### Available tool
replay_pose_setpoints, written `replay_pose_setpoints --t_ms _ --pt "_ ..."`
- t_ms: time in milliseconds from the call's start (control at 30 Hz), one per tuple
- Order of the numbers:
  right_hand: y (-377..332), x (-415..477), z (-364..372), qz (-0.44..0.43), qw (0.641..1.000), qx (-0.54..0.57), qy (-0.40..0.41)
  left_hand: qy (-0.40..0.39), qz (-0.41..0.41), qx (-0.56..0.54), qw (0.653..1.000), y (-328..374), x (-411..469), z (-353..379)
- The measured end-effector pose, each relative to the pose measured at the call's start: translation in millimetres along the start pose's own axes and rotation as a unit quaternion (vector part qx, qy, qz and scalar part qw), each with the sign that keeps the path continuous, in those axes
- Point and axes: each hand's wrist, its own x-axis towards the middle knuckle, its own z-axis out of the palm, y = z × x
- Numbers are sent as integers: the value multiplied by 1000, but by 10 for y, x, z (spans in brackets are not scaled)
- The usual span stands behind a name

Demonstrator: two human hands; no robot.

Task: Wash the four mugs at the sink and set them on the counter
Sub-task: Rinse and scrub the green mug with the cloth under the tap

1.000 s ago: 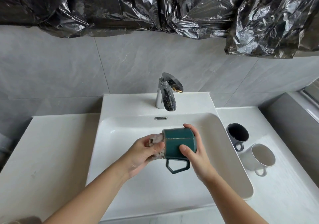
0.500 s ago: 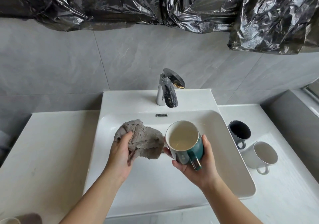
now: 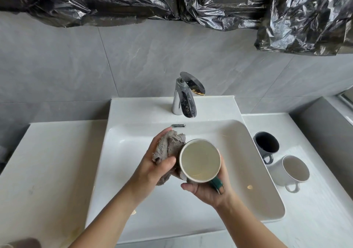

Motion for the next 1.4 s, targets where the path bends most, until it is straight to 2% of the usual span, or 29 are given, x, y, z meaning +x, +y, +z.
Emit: replay_pose_setpoints --t_ms 67,133,200,267,400,533,700,767,867,1000,1100,1167,1233,1300,1367,1400 --pt "-45 -10 20 35 999 19 -31 -65 7 64 996 17 -3 -70" --pt "-77 -27 23 49 998 -31 29 -98 1 137 986 40 39 -125" --pt "-76 -23 33 51 990 -110 74 -105 4 206 973 54 103 -156" --pt "-70 9 65 73 982 -141 106 -106 6 237 966 32 164 -157" --pt "-91 37 156 127 963 -189 143 -43 6 187 981 -132 179 -150" --pt "-123 27 235 132 906 -294 276 -12 -16 112 993 -283 152 -154" --pt "-148 96 284 1 838 -383 390 20 -107 -12 994 -315 134 -169" --pt "-161 125 279 -64 803 -430 408 36 -152 -53 986 -328 121 -175" --pt "-166 85 329 -127 766 -490 397 42 -177 -85 980 -318 130 -175" --pt "-111 41 409 -185 724 -565 349 50 -195 -76 977 -253 192 -173" --pt "-88 91 420 -238 703 -557 373 11 -224 -41 974 -202 204 -113" --pt "-115 112 417 -264 693 -534 405 37 -264 -29 963 -132 206 -62" --pt "-153 118 391 -271 681 -533 423 116 -292 8 949 -146 213 -95" --pt "-172 129 392 -271 669 -544 428 165 -255 95 948 -153 242 -156" --pt "-170 150 416 -272 656 -554 434 167 -117 173 964 -116 227 -135" --pt "-166 162 422 -274 651 -558 436 164 -42 250 953 -76 216 -115"
